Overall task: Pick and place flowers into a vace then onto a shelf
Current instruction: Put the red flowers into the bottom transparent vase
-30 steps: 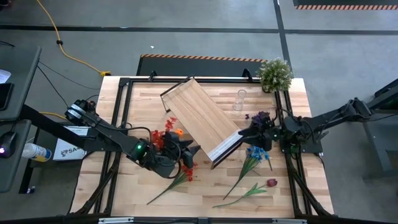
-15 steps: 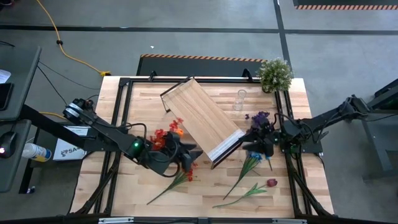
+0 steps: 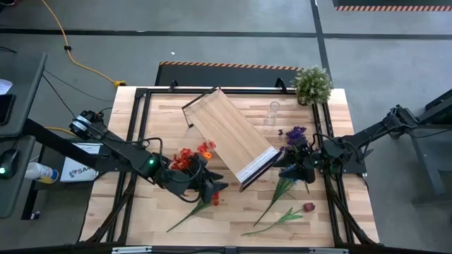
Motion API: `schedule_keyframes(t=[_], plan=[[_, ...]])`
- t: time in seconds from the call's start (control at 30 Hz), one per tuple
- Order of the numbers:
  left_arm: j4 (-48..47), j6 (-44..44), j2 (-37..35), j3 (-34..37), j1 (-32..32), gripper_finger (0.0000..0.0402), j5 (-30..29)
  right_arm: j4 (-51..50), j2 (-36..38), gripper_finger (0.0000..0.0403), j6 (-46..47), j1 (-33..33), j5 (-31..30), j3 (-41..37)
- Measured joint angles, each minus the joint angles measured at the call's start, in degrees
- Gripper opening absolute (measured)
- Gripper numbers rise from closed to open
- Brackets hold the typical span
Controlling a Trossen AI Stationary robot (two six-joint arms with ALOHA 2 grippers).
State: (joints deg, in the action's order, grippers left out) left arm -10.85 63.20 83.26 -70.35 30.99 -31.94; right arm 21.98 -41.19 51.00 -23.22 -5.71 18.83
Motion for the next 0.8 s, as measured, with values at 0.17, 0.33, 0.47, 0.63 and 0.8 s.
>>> schedule_keyframes(t=[0.17,0.33,0.47,0.63,0.8], plan=[[0.3,0.0,-0.2,0.0,0.9,0.0282,1.5,0.2,0.0,0.0344,-0.5,-0.6,0.1,0.0],[0.4,0.1,-0.2,0.0,2.3,0.0282,3.0,0.2,0.0,0.0344,-0.5,-1.0,0.1,0.0],[0.5,0.5,-0.2,0.0,3.4,0.0282,2.9,0.2,0.0,0.0344,-0.5,-1.0,0.3,0.0],[0.4,0.5,-0.2,0.0,3.6,0.0282,2.9,0.2,0.0,0.0344,-0.6,-1.0,0.5,0.0],[0.1,0.5,-0.6,0.0,3.6,0.0282,3.0,0.2,0.0,0.0344,-0.5,-0.9,1.6,0.0]])
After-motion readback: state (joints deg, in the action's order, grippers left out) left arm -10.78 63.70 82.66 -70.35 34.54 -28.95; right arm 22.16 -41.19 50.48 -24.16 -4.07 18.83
